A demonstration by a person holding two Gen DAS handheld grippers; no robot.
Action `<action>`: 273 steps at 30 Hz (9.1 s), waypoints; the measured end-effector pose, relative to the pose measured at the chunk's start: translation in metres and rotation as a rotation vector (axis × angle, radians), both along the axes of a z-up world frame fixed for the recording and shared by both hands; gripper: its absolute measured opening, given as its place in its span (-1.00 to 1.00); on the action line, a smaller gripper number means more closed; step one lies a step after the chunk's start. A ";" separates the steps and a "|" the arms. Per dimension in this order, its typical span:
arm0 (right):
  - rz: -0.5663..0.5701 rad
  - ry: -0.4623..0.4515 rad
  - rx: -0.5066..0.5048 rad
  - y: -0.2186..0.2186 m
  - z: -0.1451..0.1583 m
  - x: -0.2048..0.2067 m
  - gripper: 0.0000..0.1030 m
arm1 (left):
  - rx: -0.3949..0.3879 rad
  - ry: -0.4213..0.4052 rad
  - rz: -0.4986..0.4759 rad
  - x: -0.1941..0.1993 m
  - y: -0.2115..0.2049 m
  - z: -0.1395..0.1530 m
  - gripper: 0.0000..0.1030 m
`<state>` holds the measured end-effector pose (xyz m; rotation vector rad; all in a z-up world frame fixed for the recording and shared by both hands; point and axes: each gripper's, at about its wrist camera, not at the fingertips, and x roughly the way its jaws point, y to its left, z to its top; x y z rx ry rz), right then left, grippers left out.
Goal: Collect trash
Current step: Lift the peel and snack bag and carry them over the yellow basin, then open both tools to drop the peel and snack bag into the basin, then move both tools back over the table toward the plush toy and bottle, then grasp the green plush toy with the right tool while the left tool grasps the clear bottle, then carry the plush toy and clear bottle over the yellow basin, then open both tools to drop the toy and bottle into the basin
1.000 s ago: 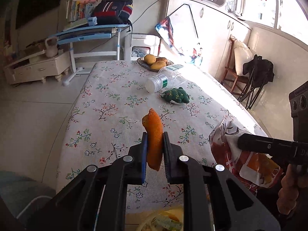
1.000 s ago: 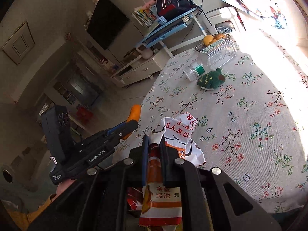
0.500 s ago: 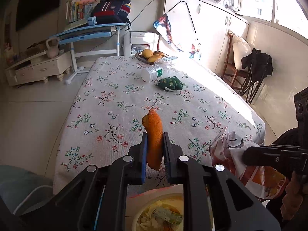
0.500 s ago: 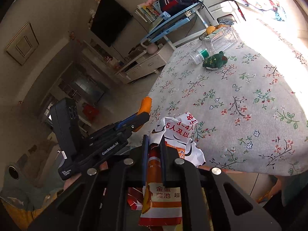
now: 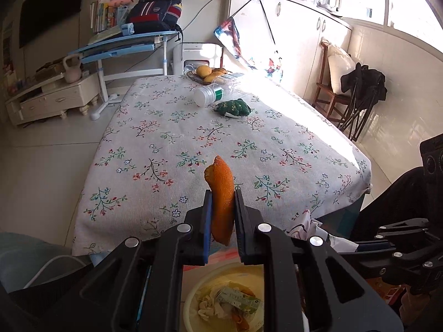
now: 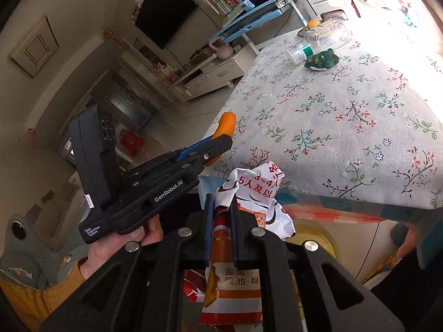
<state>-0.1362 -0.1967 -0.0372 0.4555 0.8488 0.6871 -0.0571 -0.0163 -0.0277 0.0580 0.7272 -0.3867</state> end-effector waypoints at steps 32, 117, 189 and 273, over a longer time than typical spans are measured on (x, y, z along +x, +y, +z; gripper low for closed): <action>-0.029 0.179 -0.130 0.014 -0.040 -0.013 -0.21 | 0.087 0.209 -0.056 -0.034 -0.012 -0.043 -0.71; -0.172 -0.031 -0.466 -0.022 -0.010 0.258 0.02 | 0.046 -0.060 -0.005 0.195 -0.016 0.045 0.73; -0.306 -0.004 -0.049 -0.075 0.009 0.101 -0.67 | -0.107 0.033 0.025 0.103 0.014 0.013 0.07; -0.474 -0.190 -0.246 -0.047 0.036 -0.047 0.54 | -0.138 0.067 0.087 -0.127 0.036 0.006 0.86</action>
